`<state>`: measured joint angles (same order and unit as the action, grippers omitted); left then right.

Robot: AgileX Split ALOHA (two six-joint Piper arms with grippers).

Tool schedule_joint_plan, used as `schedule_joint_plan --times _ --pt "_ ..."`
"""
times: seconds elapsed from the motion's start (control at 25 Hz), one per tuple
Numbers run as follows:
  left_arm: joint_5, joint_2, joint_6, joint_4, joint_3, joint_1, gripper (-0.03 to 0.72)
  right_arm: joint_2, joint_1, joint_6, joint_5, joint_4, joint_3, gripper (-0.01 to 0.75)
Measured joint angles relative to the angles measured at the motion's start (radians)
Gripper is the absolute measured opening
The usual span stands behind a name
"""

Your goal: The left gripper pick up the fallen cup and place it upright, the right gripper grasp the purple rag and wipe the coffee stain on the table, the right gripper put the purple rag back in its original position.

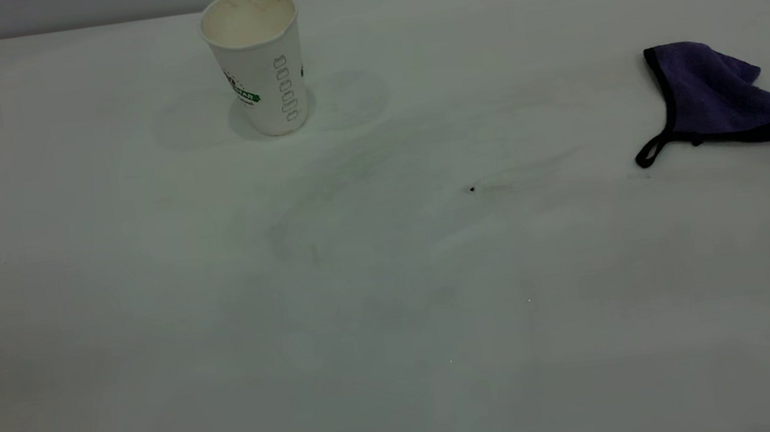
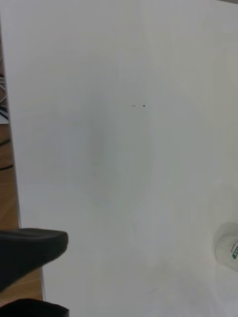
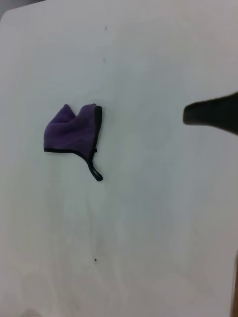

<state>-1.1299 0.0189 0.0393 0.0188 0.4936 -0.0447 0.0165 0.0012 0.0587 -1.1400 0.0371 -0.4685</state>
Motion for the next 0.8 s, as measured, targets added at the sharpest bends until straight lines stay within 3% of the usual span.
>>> schedule_joint_plan --times 0.8 --pt "0.0 0.0 -0.001 0.0 0.0 0.0 0.317 0.0 0.0 0.0 0.0 0.001 0.0 0.4"
